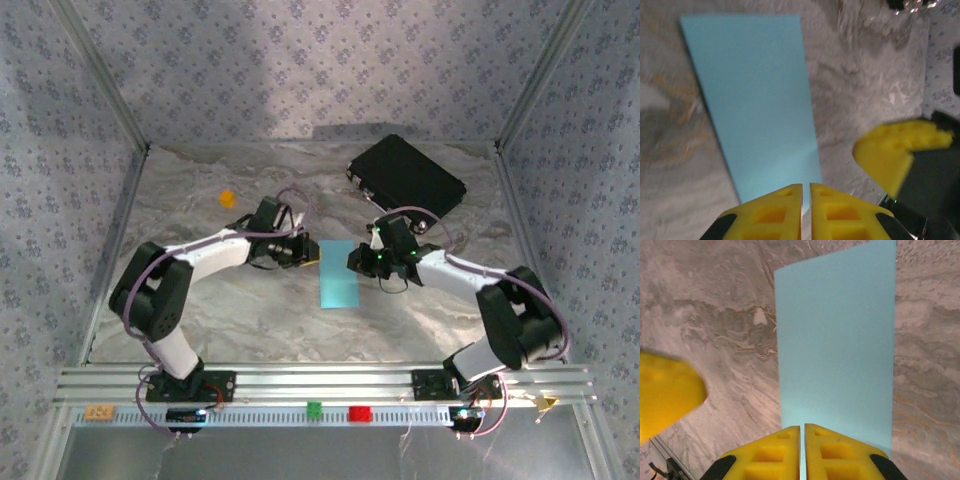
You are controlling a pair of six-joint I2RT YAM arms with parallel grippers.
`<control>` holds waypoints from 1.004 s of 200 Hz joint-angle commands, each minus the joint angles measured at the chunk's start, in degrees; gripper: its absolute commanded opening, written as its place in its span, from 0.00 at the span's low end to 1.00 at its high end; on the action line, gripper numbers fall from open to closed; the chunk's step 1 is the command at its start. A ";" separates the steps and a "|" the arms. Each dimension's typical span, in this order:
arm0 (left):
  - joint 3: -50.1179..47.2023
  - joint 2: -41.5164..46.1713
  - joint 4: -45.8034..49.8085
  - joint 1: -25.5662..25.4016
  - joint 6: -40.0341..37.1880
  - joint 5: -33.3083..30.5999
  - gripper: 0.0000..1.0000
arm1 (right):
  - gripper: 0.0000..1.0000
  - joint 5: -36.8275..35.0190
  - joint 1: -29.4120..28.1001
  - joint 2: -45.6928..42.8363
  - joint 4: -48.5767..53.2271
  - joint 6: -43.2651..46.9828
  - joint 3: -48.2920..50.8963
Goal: Fold a paper plane with a square sheet of paper (pick it up from the middle)
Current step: First fold the square sheet of paper in half at the center of the table, then fold the triangle a second time at the center of the table.
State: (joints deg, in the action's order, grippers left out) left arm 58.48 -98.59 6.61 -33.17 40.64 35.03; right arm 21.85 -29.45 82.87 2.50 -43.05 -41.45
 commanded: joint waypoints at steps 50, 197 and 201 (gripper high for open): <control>11.91 -13.52 -1.44 0.30 1.11 3.17 0.11 | 0.15 -1.65 -0.14 -7.39 4.73 -6.55 8.99; 8.75 -21.91 -4.28 2.96 1.58 2.91 0.09 | 0.36 3.83 -2.29 -5.75 -0.10 -13.15 14.28; 8.48 -21.89 -4.40 3.00 1.57 2.92 0.09 | 0.36 3.97 -2.33 -5.69 -0.61 -13.29 14.36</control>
State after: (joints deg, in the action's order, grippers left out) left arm 69.89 -119.37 1.52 -30.35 42.11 38.57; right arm 23.66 -31.44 76.49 4.47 -54.08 -28.23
